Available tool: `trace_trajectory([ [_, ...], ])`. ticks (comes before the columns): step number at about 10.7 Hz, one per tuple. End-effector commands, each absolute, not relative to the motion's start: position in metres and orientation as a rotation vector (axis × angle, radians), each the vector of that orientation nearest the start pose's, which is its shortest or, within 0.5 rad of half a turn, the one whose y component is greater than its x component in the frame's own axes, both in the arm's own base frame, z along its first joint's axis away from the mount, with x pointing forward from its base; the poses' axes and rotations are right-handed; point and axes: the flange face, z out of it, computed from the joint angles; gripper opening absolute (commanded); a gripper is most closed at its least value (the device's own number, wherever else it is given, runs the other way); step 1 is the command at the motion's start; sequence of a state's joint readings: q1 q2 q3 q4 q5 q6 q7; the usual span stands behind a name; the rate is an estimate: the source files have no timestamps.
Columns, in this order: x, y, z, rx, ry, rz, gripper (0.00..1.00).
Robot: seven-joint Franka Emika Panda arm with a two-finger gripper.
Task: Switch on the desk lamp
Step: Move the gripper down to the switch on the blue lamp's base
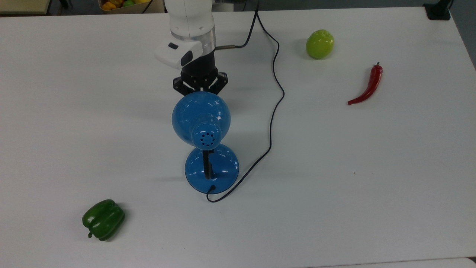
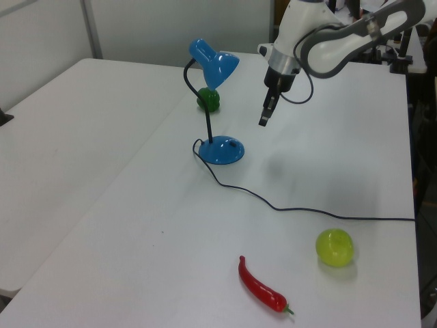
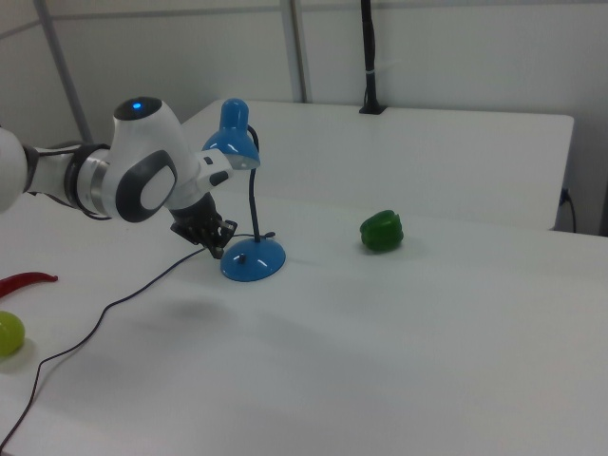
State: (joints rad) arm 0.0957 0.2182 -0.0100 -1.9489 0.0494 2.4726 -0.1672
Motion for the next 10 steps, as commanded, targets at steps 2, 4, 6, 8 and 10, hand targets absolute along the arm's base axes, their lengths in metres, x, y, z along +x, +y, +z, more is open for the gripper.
trace_trajectory([
  [2,0.645,0.056,0.372,-3.041,-0.293,-0.671,0.0],
  [4,0.651,0.057,0.358,-3.03,-0.295,-0.733,0.0],
  [6,0.655,0.06,0.345,-3.017,-0.3,-0.779,0.0],
  [8,0.658,0.061,0.34,-3.006,-0.291,-0.816,0.0],
  [10,0.661,0.065,0.334,-2.988,-0.295,-0.868,0.0],
])
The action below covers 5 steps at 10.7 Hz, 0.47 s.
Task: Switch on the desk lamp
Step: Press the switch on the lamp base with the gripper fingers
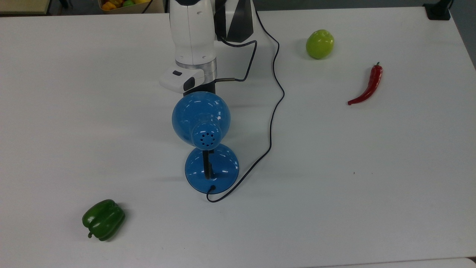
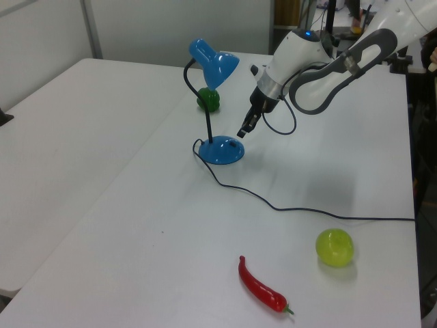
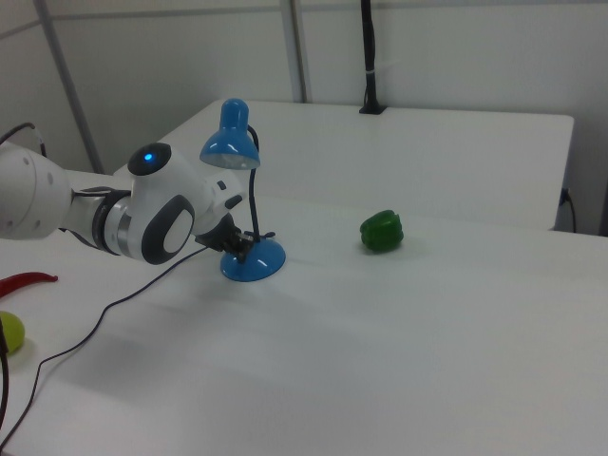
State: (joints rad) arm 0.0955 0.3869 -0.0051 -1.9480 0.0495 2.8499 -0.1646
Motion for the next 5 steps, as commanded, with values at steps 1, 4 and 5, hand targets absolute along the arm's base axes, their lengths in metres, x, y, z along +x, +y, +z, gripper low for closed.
trace_trajectory([
  [1,0.6608,0.0664,0.3337,-2.983,-0.295,-0.875,0.0],
  [4,0.6647,0.0678,0.3339,-2.981,-0.315,-0.885,0.0],
  [5,0.6647,0.0679,0.3319,-2.983,-0.317,-0.88,0.0],
])
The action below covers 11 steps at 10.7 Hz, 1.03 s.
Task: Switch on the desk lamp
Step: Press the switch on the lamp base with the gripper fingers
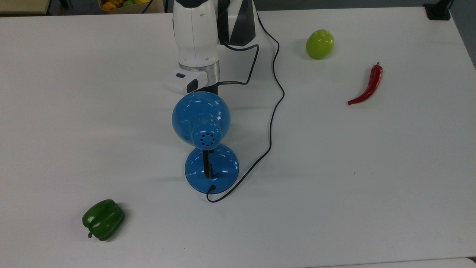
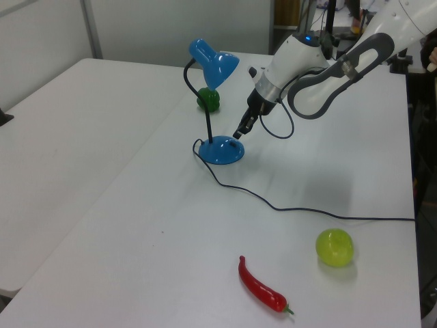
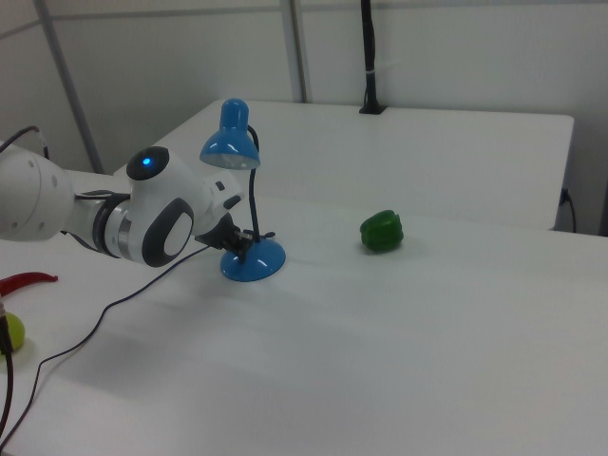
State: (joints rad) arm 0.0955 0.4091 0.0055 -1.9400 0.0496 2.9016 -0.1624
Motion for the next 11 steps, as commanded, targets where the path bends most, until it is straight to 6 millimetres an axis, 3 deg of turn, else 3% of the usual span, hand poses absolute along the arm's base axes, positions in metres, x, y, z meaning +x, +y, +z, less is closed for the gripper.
trace_trajectory([
  [1,0.667,0.067,0.332,-2.983,-0.317,-0.885,0.0],
  [11,0.679,0.071,0.321,-2.978,-0.331,-0.897,0.0],
])
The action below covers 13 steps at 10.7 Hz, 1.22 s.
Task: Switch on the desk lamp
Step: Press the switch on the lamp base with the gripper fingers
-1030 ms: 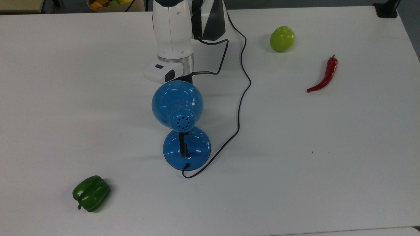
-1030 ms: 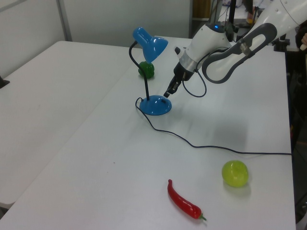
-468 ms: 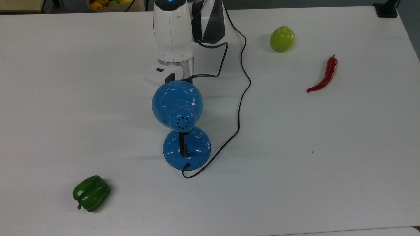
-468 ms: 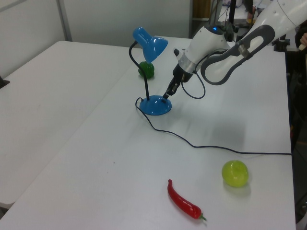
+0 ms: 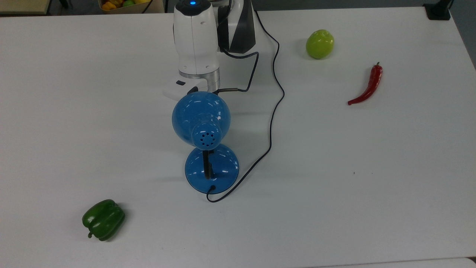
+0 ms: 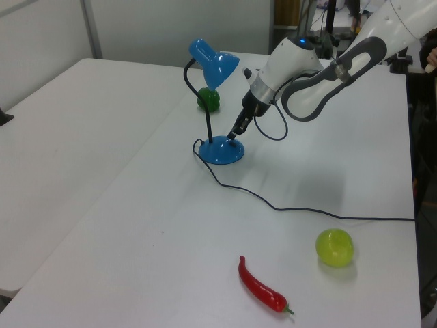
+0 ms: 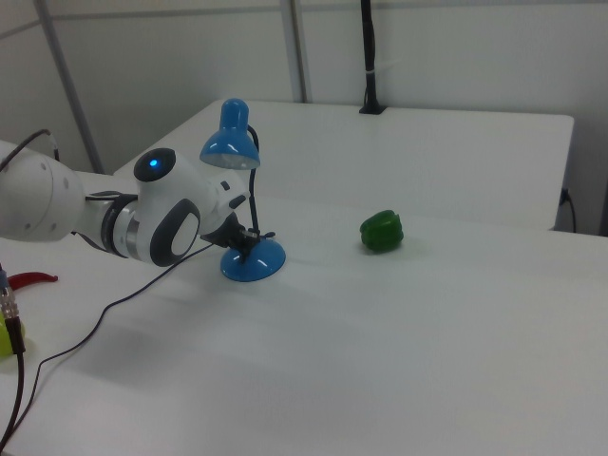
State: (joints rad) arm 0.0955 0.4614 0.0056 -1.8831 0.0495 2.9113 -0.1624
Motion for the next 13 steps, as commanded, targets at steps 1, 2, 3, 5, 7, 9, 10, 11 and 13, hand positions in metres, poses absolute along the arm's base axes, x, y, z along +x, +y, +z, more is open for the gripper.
trace_trajectory([
  [1,0.678,0.073,0.319,-2.977,-0.334,-0.892,0.0],
  [2,0.677,0.077,0.321,-2.971,-0.338,-0.892,0.0],
  [3,0.676,0.077,0.324,-2.969,-0.335,-0.897,0.0],
  [5,0.676,0.078,0.324,-2.969,-0.337,-0.892,0.0],
  [7,0.676,0.079,0.323,-2.967,-0.34,-0.894,0.0],
  [9,0.678,0.076,0.321,-2.969,-0.336,-0.895,0.0],
  [10,0.678,0.076,0.321,-2.969,-0.336,-0.895,0.0],
  [11,0.678,0.075,0.319,-2.972,-0.338,-0.891,0.0],
  [13,0.678,0.076,0.313,-2.974,-0.342,-0.881,0.0],
])
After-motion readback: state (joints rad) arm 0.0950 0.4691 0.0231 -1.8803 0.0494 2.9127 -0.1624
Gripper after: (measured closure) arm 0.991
